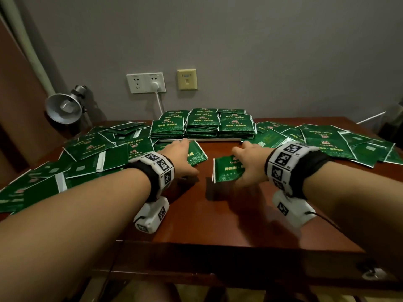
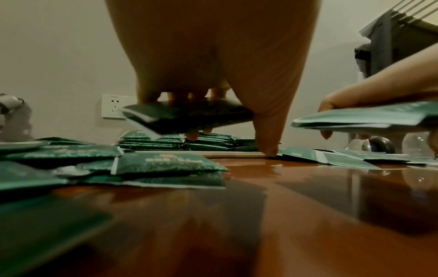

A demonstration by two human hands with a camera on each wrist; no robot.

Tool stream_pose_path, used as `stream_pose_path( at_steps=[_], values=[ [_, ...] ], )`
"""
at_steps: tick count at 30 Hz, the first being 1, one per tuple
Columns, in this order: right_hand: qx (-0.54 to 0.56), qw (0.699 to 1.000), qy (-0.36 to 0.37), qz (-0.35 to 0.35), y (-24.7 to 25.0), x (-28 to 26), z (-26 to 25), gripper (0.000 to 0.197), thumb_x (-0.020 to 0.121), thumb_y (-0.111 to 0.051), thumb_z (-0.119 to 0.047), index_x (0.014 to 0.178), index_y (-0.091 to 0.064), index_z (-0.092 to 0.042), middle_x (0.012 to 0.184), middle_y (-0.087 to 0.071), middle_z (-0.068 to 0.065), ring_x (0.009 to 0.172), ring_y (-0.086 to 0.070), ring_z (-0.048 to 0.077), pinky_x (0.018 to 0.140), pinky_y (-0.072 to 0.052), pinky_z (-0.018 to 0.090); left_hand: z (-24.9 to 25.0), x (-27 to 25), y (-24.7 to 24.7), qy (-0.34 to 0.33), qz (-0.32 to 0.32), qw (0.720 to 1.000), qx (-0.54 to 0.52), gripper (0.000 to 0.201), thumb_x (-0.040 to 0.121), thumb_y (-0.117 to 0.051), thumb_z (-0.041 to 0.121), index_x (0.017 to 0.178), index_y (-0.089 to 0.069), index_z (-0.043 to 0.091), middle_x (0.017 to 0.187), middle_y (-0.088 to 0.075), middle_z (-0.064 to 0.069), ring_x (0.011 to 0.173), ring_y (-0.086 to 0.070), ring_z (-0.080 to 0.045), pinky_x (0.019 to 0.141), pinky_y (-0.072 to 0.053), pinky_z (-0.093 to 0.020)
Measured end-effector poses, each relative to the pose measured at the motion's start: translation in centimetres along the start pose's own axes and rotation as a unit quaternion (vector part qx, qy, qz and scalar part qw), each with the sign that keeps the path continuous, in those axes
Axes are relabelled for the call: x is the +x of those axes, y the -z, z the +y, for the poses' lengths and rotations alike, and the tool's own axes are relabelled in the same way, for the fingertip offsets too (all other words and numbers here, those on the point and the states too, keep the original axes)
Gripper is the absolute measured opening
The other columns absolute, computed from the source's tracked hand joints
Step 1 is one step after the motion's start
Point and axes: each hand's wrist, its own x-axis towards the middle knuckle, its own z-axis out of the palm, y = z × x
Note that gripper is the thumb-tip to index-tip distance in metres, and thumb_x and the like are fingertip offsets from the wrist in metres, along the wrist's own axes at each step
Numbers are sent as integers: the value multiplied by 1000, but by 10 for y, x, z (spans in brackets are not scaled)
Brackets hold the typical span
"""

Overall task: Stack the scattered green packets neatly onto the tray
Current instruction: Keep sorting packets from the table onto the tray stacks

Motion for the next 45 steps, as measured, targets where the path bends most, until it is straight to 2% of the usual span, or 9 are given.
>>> stream_pose_path(
  at_steps=[3,8,17,23,28,34,38,43,45],
  values=[
    [-20,998,-32,45,12,16,11,90,72,-67,-67,140,-33,-20,130,-42,10,122,-41,28,93,-40,38,0,17,11,-34,18,999,33,92,67,-79,51,140,-34,19,126,-50,-3,117,-52,-25,95,-48,-46],
    [-10,993,-97,59,28,55,43,98,66,-72,-69,140,-32,-19,134,-42,12,124,-40,33,100,-40,45,6,61,26,-80,26,995,56,99,68,-82,48,146,-28,20,137,-48,-4,125,-46,-27,102,-43,-49],
    [38,986,-146,68,58,158,105,91,70,-76,-58,135,-35,-10,126,-52,16,111,-53,36,91,-48,44,20,169,44,-130,3,988,82,104,64,-84,51,146,-28,18,131,-45,-9,122,-46,-31,99,-45,-48],
    [36,988,-137,61,68,233,122,95,66,-75,-65,133,-37,-8,116,-60,13,98,-61,34,86,-53,46,23,224,39,-151,-33,982,105,106,64,-84,52,148,-27,18,136,-45,-9,126,-43,-31,103,-42,-46],
    [46,988,-135,64,60,267,123,108,62,-77,-65,145,-29,-14,132,-48,16,116,-52,37,96,-47,49,18,239,30,-140,-23,982,129,115,63,-84,53,152,-19,20,140,-39,-11,128,-39,-31,103,-41,-45],
    [31,989,-140,40,52,231,142,91,75,-75,-53,144,-31,-12,135,-48,17,117,-51,37,94,-47,46,28,221,32,-142,27,982,124,113,66,-80,56,152,-15,23,138,-33,-12,126,-36,-32,101,-42,-46],
    [34,982,-183,20,33,171,154,90,73,-75,-55,138,-36,-6,129,-55,17,113,-56,34,91,-48,40,62,191,30,-174,35,977,120,85,78,-72,51,146,-31,22,134,-38,-10,123,-37,-29,99,-42,-42],
    [54,983,-151,-92,-9,96,142,69,75,-74,-54,125,-54,-13,121,-64,7,100,-61,21,77,-45,27,108,140,1,-215,-69,968,107,69,84,-68,41,143,-38,20,132,-40,-11,125,-39,-29,100,-43,-44],
    [39,987,-126,-95,-15,76,130,77,69,-75,-62,128,-53,-18,120,-63,4,104,-61,23,80,-46,28,118,120,-14,-218,-113,965,91,69,83,-69,41,140,-40,17,129,-43,-13,122,-43,-31,99,-44,-43]
  ],
)
